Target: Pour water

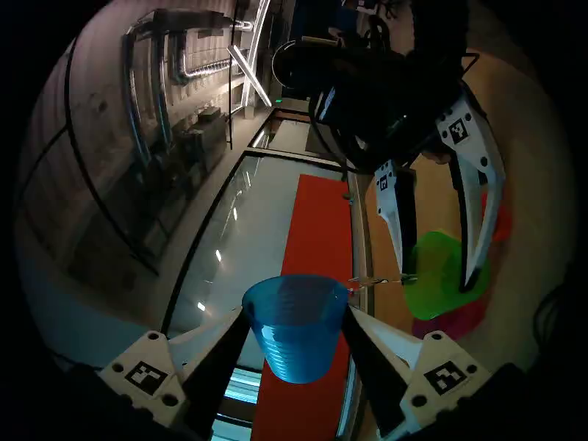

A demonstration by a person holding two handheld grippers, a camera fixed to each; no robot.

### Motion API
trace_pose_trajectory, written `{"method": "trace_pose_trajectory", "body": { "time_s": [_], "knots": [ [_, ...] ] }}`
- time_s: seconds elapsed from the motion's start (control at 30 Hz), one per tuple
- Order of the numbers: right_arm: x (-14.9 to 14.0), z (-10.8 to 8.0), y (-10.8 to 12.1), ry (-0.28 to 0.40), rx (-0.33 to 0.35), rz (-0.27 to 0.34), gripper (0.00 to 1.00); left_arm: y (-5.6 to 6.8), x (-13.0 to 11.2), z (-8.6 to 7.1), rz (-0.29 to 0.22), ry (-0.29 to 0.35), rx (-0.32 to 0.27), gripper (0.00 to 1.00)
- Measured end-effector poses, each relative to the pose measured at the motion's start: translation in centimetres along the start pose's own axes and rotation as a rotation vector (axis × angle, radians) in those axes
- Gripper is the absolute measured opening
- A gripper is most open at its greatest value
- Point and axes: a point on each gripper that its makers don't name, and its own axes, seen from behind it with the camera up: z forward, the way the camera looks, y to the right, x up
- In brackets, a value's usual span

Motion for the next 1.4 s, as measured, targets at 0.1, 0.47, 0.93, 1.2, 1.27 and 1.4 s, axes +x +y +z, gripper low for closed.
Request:
{"method": "trace_pose_trajectory", "body": {
  "time_s": [0.1,0.47,0.93,1.2,1.27,1.4],
  "knots": [
    [0.04,-0.08,-0.01,0.001,0.001,0.001,0.94,-0.09,0.05,0.06,0.012,0.0,0.001,0.85],
    [0.09,-0.24,0.02,0.003,0.0,-0.001,0.94,-0.15,0.25,0.24,0.05,0.005,0.003,0.85],
    [0.21,-0.29,0.09,0.006,-0.003,-0.001,0.94,-0.47,0.41,0.42,0.101,0.004,0.01,0.85],
    [0.37,-0.25,0.08,0.008,-0.004,-0.001,0.94,-0.44,0.71,0.37,0.133,0.006,0.014,0.85],
    [0.4,-0.26,0.08,0.009,-0.004,-0.001,0.94,-0.37,0.8,0.3,0.14,0.006,0.015,0.85],
    [0.42,-0.29,0.08,0.01,-0.004,-0.003,0.94,-0.2,0.87,0.18,0.15,0.006,0.017,0.85]
  ]
}}
